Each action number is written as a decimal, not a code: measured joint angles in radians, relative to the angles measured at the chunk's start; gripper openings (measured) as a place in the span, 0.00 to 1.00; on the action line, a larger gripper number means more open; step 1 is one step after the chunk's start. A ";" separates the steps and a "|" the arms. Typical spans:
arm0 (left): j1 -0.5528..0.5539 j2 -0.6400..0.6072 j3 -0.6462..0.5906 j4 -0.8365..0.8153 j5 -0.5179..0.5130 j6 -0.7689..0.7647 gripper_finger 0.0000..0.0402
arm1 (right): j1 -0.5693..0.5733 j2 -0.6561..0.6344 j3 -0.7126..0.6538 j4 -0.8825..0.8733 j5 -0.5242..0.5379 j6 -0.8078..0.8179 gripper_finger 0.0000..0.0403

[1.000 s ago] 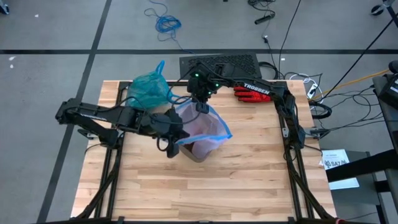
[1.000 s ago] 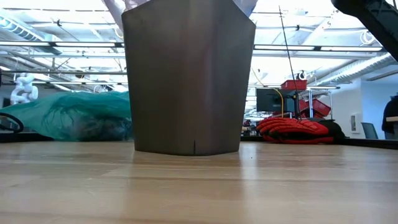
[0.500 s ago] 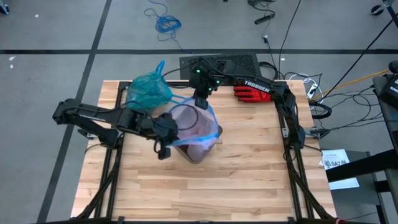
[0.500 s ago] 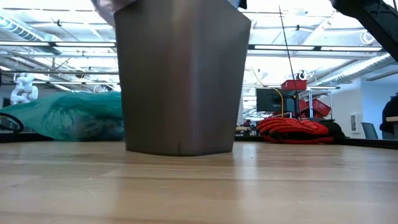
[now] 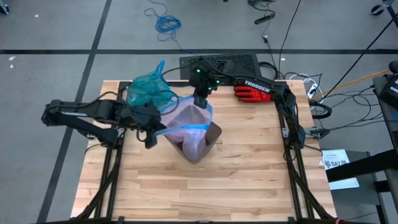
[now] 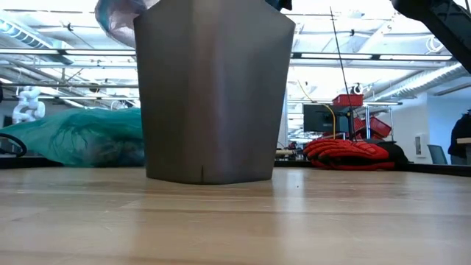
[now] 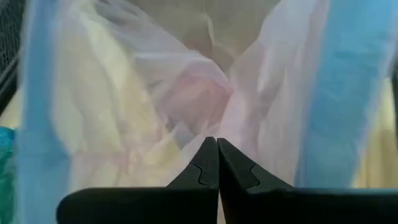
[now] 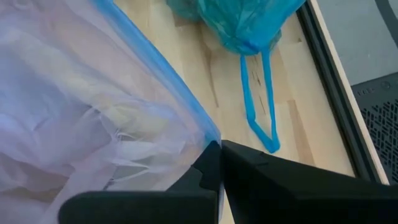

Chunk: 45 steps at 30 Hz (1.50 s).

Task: Place trash/remove bag and relplace
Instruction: Insert a new pink trash bag into the black trash bin

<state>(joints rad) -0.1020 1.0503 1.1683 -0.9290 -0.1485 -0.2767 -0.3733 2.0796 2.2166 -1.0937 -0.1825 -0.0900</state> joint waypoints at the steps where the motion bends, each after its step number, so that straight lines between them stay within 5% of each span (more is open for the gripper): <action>1: 0.000 -0.010 0.000 0.006 0.000 -0.006 0.00 | 0.000 0.000 0.000 0.002 0.000 0.002 0.00; 14: 0.011 -0.081 0.101 0.102 -0.019 0.007 0.00 | 0.007 0.000 0.000 0.021 0.000 0.020 0.00; 20: 0.088 0.020 0.101 0.145 -0.007 0.022 0.00 | 0.009 0.000 0.000 0.021 -0.001 0.012 0.00; 25: 0.104 0.116 0.100 0.195 0.112 0.052 0.00 | 0.009 0.000 0.000 0.020 -0.001 -0.011 0.00; 30: 0.055 0.155 0.103 0.244 0.245 0.047 0.00 | 0.008 0.000 0.000 0.018 -0.002 -0.026 0.00; 38: -0.046 0.169 0.101 0.274 0.248 0.022 0.00 | -0.001 0.000 0.000 0.017 -0.007 -0.036 0.00; 45: -0.047 0.168 0.101 0.477 0.249 0.019 0.00 | -0.014 0.000 0.000 0.025 -0.006 -0.034 0.00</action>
<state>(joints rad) -0.1493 1.2184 1.2694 -0.4522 0.1008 -0.2572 -0.3878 2.0796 2.2166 -1.0687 -0.1888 -0.1244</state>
